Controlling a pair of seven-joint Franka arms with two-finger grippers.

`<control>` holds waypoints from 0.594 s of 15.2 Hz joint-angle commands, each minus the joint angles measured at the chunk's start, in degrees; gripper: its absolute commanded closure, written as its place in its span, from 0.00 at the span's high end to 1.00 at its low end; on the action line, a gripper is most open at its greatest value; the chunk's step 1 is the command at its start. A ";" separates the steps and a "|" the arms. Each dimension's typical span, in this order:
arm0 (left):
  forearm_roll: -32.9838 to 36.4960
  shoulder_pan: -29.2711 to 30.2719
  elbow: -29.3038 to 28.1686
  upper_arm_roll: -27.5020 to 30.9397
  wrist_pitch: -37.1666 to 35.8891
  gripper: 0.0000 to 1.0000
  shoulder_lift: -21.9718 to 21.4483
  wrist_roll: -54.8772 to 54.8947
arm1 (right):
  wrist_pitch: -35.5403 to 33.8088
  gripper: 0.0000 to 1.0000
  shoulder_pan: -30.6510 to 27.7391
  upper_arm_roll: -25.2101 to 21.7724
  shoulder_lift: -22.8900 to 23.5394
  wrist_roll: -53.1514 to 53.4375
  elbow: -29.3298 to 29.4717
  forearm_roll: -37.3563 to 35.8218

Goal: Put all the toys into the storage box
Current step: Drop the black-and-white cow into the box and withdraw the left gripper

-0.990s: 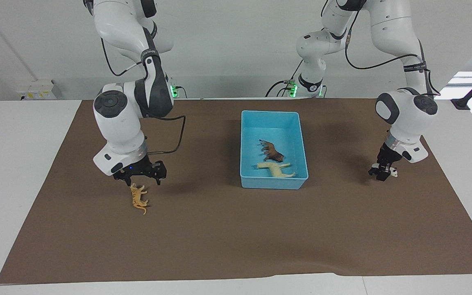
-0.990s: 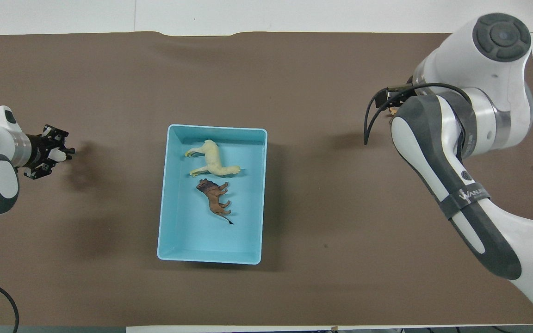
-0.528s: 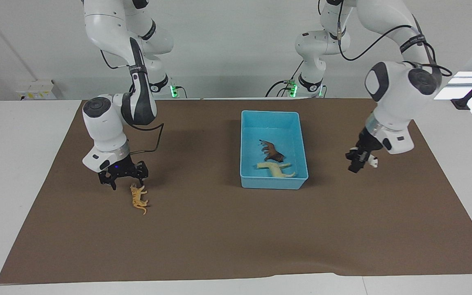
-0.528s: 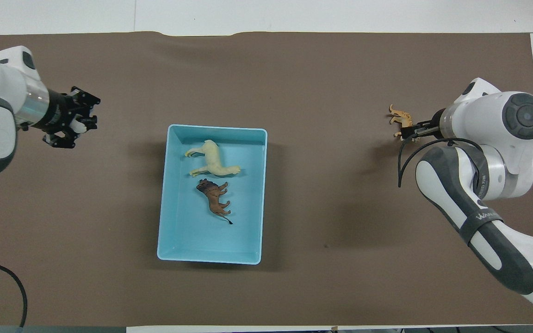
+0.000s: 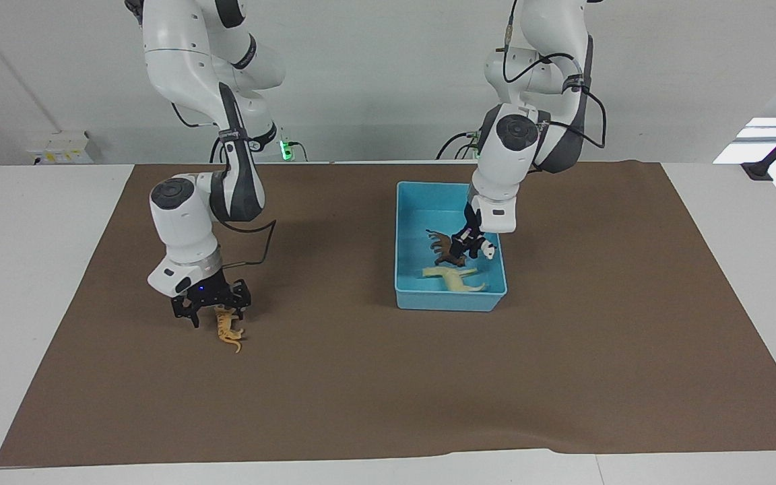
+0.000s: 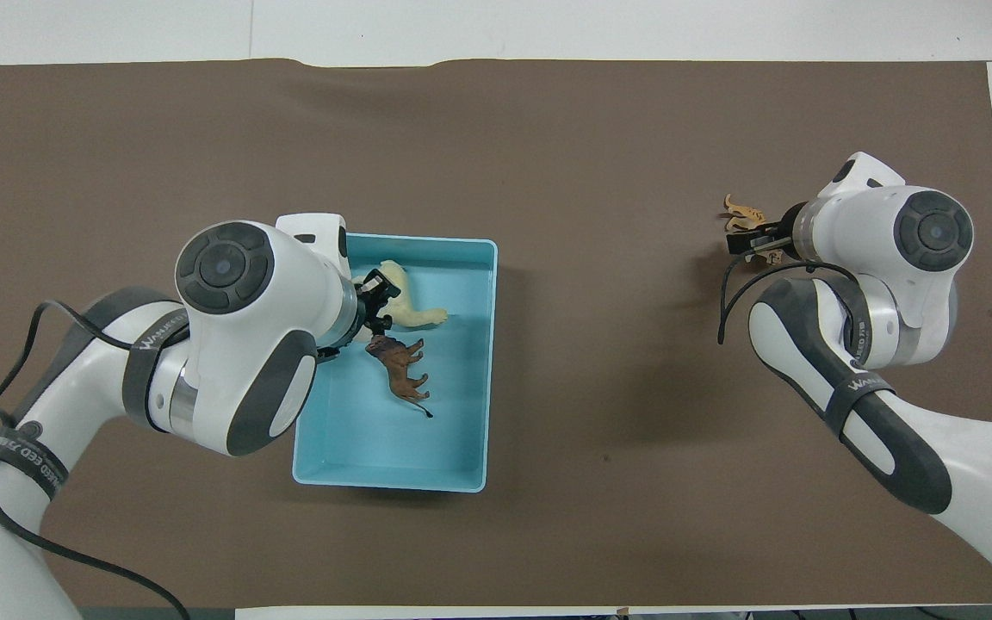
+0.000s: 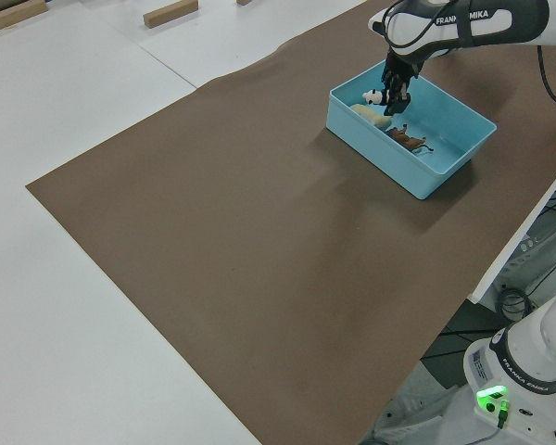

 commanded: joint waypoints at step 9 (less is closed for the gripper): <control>0.13 13.90 15.10 1.48 -20.83 1.00 -2.95 28.92 | 1.42 0.00 -0.22 0.67 2.31 -0.02 0.78 0.42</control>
